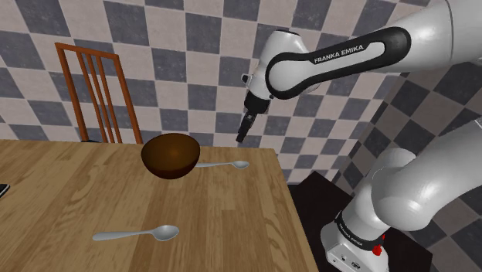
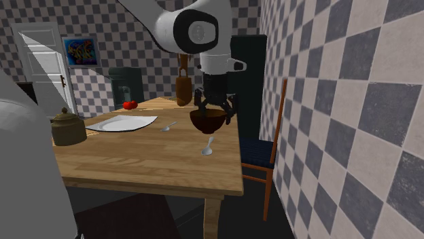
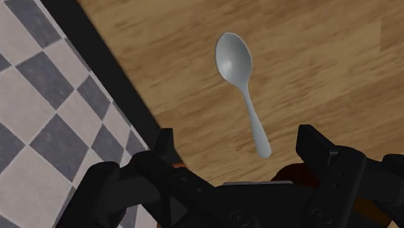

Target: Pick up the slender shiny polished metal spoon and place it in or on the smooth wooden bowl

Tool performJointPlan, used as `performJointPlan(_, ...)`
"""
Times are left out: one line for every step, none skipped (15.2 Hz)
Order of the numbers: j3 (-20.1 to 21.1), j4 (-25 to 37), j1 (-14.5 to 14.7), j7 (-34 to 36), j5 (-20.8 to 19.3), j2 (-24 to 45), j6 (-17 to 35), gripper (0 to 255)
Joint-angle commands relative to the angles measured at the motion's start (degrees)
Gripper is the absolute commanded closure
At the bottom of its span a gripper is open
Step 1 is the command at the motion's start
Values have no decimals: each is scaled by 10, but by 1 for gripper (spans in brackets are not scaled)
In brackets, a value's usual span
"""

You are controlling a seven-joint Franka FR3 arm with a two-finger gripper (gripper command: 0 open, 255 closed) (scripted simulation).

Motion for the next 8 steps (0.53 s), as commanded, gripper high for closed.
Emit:
performJointPlan(2, 1, 16, -23, 15, 30, 30, 0)
performJointPlan(4, 2, 24, -34, 24, 47, 46, 0)
performJointPlan(6, 4, 32, -45, 33, 65, 61, 0)
performJointPlan(8, 6, 40, -57, 42, 82, 76, 0)
performJointPlan(10, 9, 48, -70, 51, 100, 91, 0)
performJointPlan(13, 13, 55, -82, 61, 118, 105, 0)
performJointPlan(15, 17, 62, -94, 70, 133, 116, 0)
performJointPlan(16, 16, 63, -95, 73, 140, 124, 0)
